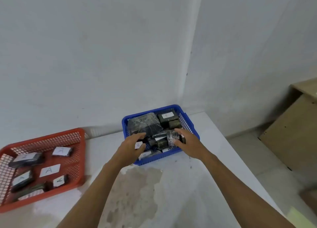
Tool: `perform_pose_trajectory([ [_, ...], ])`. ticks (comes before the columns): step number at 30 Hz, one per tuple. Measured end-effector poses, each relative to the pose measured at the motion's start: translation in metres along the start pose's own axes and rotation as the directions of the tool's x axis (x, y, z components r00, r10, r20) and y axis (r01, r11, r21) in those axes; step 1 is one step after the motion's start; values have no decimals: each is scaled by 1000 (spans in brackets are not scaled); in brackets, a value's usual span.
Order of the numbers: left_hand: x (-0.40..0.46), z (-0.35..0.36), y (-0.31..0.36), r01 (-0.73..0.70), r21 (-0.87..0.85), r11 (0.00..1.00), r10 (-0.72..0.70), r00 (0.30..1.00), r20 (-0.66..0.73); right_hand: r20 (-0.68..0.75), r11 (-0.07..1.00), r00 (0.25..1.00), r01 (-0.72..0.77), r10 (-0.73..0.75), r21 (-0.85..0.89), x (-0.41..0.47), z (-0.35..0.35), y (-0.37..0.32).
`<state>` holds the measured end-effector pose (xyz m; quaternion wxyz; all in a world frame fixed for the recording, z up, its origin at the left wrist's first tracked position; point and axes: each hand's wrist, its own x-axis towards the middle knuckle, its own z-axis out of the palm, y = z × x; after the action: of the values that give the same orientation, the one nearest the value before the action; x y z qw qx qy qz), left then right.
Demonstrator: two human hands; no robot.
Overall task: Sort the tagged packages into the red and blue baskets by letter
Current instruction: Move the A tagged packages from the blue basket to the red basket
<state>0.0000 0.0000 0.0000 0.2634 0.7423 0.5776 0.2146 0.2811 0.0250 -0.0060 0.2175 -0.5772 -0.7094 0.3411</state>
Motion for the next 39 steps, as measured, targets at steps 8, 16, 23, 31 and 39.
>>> perform_pose_trajectory([
  [8,18,53,-18,112,124,986,-98,989,-113,2,995,1000,-23,23,-98,35,6,50],
  [16,16,79,-43,275,197,941,-198,919,-340,-72,958,997,-57,38,-280,72,24,68],
  [23,18,87,-51,328,4,945,-309,894,-325,-96,974,995,12,-35,-227,80,33,69],
  [31,14,89,-56,292,-51,955,-290,881,-374,4,976,1000,-14,14,218,85,12,65],
  [39,29,79,-32,78,244,967,34,906,-423,192,784,963,-264,188,562,88,-2,53],
])
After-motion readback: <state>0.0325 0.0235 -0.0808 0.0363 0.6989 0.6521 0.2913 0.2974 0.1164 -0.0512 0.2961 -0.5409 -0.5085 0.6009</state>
